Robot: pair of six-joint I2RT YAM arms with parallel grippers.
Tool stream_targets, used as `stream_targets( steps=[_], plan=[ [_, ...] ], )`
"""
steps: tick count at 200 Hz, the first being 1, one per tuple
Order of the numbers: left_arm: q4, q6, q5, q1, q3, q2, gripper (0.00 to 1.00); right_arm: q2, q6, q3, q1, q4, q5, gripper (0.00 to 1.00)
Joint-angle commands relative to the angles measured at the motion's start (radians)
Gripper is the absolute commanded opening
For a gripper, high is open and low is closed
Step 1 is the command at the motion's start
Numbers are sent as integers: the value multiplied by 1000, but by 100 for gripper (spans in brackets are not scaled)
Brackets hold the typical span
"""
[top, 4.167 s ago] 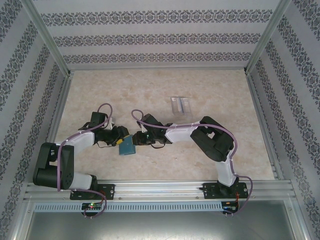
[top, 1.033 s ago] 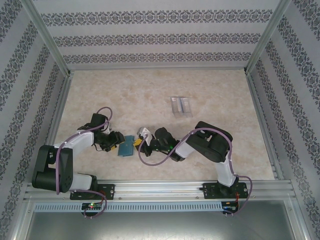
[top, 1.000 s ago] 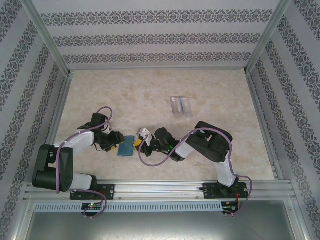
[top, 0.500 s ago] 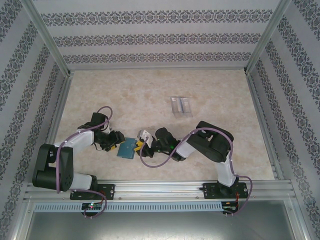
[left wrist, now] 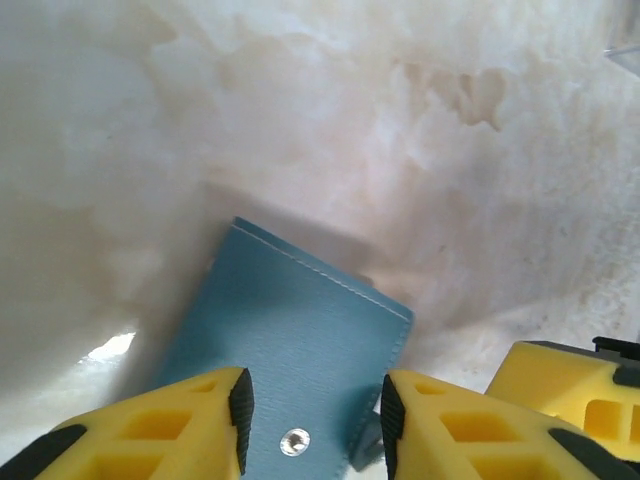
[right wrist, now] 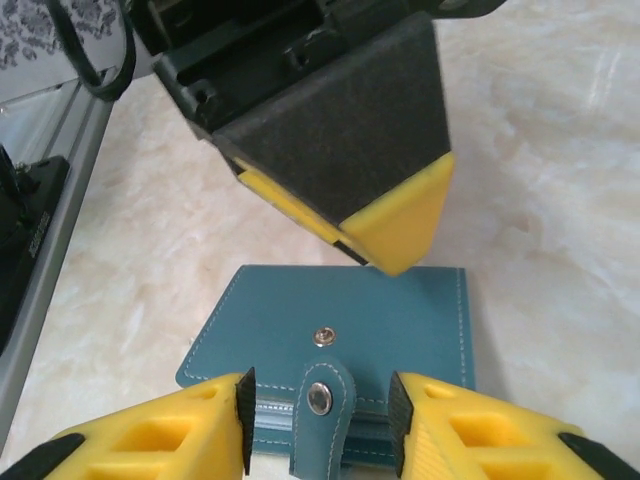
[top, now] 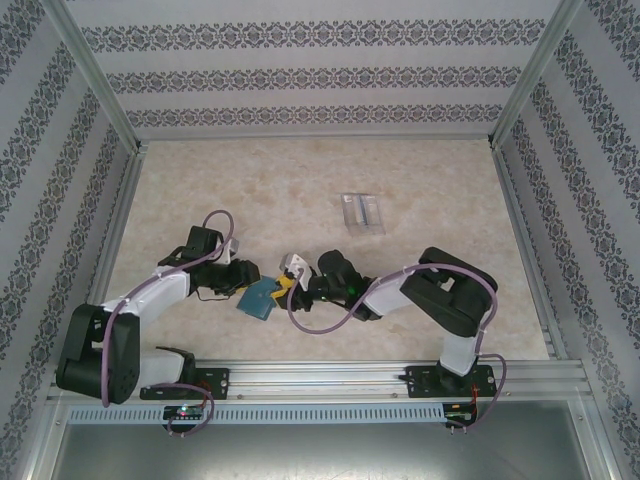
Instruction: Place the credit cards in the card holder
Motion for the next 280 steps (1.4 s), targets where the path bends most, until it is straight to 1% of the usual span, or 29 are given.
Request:
stream_targets(
  steps=[1, 10, 26, 36, 54, 72, 98, 118, 142, 166, 193, 213, 224, 234, 244, 267, 280],
  plan=[
    [-48, 4, -15, -22, 2, -37, 39, -70, 72, -7, -13, -32, 105, 45],
    [-67, 2, -10, -27, 12, -43, 38, -95, 104, -15, -13, -43, 157, 46],
    [-106, 19, -1, -52, 37, -57, 37, -141, 150, -39, -13, -40, 257, 51],
    [-127, 39, -7, -72, 51, -65, 37, -160, 155, -48, -15, -37, 276, 51],
    [-159, 59, -31, -104, 75, -50, 37, -191, 137, -52, -19, -38, 268, 52],
    [-179, 70, -12, -120, 101, -13, 37, -208, 139, -55, -26, -35, 254, 52],
    [-192, 76, -29, -147, 122, 5, 35, -204, 135, -52, -33, -33, 212, 52],
    [-229, 91, -46, -155, 144, 33, 34, -206, 144, -61, -34, -25, 206, 52],
    [-231, 99, -37, -175, 157, 66, 32, -203, 137, -59, -36, -23, 176, 52],
    [-239, 112, -34, -199, 182, 104, 32, -212, 138, -65, -36, -23, 177, 52],
    [-250, 121, -62, -200, 198, 139, 32, -216, 129, -67, -36, -26, 167, 52],
    [-254, 123, -63, -200, 204, 157, 32, -223, 127, -74, -36, -27, 174, 52],
    [-259, 127, -68, -201, 209, 165, 34, -225, 124, -76, -36, -27, 174, 52],
    [-271, 129, -87, -200, 215, 169, 44, -225, 121, -78, -38, -27, 174, 52],
    [-279, 130, -102, -200, 217, 167, 49, -227, 120, -81, -38, -27, 172, 52],
    [-280, 129, -108, -200, 216, 160, 49, -233, 119, -85, -38, -27, 174, 52],
    [-275, 129, -98, -201, 217, 163, 43, -235, 116, -85, -39, -29, 175, 52]
  ],
)
